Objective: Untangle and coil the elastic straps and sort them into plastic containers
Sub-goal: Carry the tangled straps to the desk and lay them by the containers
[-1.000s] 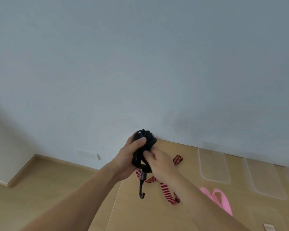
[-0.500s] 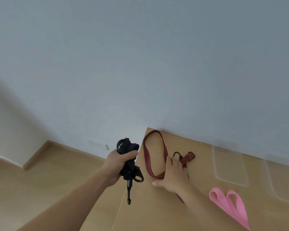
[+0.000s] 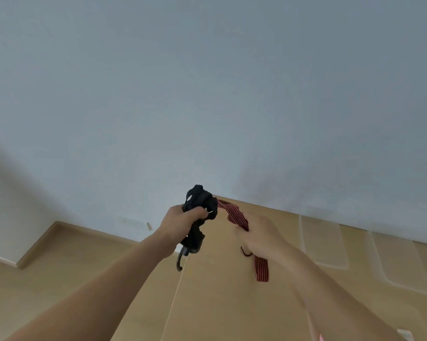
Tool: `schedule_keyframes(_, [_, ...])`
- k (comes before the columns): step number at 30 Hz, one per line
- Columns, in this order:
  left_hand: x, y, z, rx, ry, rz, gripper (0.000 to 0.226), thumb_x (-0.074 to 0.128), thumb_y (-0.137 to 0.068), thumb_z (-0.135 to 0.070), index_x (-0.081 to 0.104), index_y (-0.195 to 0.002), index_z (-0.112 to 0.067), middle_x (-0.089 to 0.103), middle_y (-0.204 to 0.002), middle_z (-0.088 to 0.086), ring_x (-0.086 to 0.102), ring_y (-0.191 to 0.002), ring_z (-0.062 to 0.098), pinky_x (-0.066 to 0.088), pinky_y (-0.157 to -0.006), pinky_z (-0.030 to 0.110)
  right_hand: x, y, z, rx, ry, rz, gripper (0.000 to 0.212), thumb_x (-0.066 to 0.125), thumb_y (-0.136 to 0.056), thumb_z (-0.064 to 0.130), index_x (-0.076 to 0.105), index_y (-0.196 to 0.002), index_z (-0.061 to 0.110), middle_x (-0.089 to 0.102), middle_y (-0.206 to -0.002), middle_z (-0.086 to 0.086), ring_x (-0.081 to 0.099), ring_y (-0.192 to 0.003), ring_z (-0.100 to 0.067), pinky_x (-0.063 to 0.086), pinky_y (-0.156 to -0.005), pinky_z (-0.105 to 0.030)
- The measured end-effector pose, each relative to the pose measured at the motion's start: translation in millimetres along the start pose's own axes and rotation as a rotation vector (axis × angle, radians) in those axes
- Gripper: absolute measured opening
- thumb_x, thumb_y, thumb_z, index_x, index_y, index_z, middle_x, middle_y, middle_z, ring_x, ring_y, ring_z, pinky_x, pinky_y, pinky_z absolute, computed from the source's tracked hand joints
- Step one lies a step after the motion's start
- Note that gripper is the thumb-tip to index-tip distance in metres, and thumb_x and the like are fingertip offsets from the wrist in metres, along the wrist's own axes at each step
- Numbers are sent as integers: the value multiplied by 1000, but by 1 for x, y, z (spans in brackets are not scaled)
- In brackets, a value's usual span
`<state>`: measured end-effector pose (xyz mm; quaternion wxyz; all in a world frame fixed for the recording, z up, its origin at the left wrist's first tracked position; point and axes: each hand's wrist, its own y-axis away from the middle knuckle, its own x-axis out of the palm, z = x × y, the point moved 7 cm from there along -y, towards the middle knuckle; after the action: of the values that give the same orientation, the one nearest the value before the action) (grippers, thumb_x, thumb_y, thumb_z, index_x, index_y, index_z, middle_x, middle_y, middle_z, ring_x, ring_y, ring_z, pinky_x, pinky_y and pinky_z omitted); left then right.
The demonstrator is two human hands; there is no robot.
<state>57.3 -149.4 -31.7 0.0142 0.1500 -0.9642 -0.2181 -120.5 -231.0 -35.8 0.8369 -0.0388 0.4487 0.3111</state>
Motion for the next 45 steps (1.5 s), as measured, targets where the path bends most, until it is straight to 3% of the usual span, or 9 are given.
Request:
schedule_keyframes(6, [38,20,-69,138,107,195,15,57,-66,-26,50,-68,-13,43,-63,-1,41,-53,11,34,-49,23,-79,32,63,-186,-43,13,14,59,-88,26,48,-90,35,54,-73,11,49,-62,-4,37,-56,-22])
schedule_keyframes(10, [65,33,-86,200,264,303,62,61,-60,-29,60,-109,8,59,-99,16,52,-93,26,43,-91,46,-121,59,82,-214,-365,-94,20,67,-83,21,55,-95,32,62,-72,16,55,-62,3,42,-58,-13])
schedule_keyframes(12, [87,38,-91,234,316,402,66,62,-63,-27,60,-120,6,64,-110,19,57,-104,31,41,-105,51,-135,72,80,-184,-545,-193,21,68,-78,20,58,-96,24,60,-63,17,56,-61,-1,43,-62,-19])
schedule_keyframes(15, [117,47,-94,241,395,538,62,66,-69,-27,60,-125,0,66,-115,19,63,-107,32,54,-93,45,-149,83,68,-92,-794,-373,26,69,-69,24,63,-94,20,66,-73,8,65,-70,-13,52,-67,-34])
schedule_keyframes(19, [172,75,-96,312,279,677,33,71,-80,-23,70,-112,-16,71,-107,11,69,-98,27,56,-79,35,-171,106,41,29,-1039,-594,24,73,-69,20,67,-92,17,71,-89,-2,70,-84,-20,57,-72,-33])
schedule_keyframes(27, [252,124,-110,405,214,659,40,79,-75,-15,68,-114,-13,69,-113,18,68,-105,34,56,-84,39,-208,182,1,30,-1286,-519,9,68,-86,7,70,-95,6,73,-80,-6,71,-76,-20,57,-65,-33])
schedule_keyframes(31, [312,167,-104,377,117,782,38,80,-70,-16,70,-107,-15,69,-101,11,68,-93,26,56,-78,35,-238,241,-34,-12,-1255,-440,3,68,-87,6,71,-88,5,70,-79,-9,69,-72,-22,56,-63,-33])
schedule_keyframes(35, [377,212,-94,399,4,869,43,79,-68,-16,68,-108,-10,70,-107,10,66,-101,25,55,-85,32,-274,308,-91,33,-1041,-557,8,73,-85,10,68,-78,10,69,-70,-4,65,-66,-18,53,-61,-31])
schedule_keyframes(45, [540,280,-40,180,-6,914,23,77,-71,-17,77,-93,-16,74,-104,16,72,-90,29,58,-76,37,-289,470,-247,232,-879,-945,43,71,-83,48,61,-113,20,64,-114,2,64,-103,-15,54,-78,-32])
